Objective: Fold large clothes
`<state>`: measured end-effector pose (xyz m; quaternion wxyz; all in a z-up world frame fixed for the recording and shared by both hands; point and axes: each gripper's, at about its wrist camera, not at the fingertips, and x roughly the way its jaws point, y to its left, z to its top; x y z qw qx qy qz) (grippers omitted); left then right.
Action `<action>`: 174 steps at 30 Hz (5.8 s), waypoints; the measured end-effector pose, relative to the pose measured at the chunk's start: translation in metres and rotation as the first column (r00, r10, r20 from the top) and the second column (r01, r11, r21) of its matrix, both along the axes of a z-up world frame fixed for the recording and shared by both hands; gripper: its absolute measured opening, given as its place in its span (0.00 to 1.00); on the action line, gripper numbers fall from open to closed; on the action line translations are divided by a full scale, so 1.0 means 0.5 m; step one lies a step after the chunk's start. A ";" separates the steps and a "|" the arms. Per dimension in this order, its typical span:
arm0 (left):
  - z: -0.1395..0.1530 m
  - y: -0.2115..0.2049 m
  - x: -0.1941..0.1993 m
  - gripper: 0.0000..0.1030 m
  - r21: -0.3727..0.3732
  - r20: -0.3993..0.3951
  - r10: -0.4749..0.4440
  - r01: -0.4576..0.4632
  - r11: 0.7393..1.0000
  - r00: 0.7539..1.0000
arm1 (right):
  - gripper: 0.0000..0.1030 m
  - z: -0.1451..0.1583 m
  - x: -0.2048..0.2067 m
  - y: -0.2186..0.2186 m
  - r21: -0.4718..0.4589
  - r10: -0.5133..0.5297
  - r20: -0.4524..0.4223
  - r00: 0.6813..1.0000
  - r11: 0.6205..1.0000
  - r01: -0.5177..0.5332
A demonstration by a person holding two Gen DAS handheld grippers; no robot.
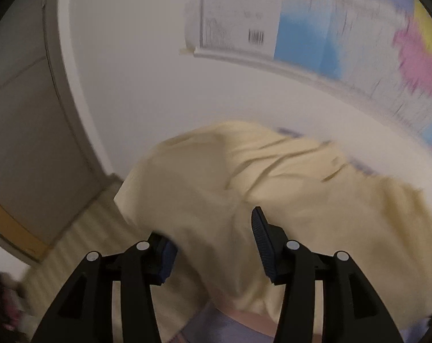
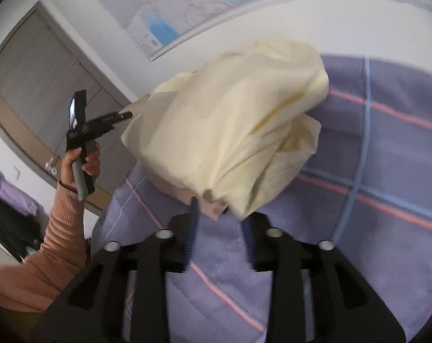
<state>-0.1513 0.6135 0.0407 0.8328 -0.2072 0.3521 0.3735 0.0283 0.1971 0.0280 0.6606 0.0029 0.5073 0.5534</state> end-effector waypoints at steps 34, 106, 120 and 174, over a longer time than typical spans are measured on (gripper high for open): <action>-0.030 -0.332 0.073 0.71 0.154 0.031 -0.350 0.341 0.927 0.936 | 0.43 -0.012 0.026 0.169 -0.014 0.007 0.207 0.978 1.000 -0.004; -0.050 -0.559 -0.035 0.93 0.149 0.002 -0.129 0.128 0.981 0.992 | 0.94 0.032 -0.126 -0.013 0.078 -0.092 0.409 0.908 0.995 0.066; -0.044 -0.571 -0.038 0.93 0.181 -0.005 -0.121 0.120 0.976 0.993 | 0.94 0.036 -0.136 -0.025 0.088 -0.099 0.421 0.902 0.994 0.068; -0.041 -0.582 -0.031 0.93 0.196 -0.012 -0.122 0.122 0.973 0.992 | 0.94 0.036 -0.143 -0.030 0.094 -0.106 0.397 0.912 0.993 0.074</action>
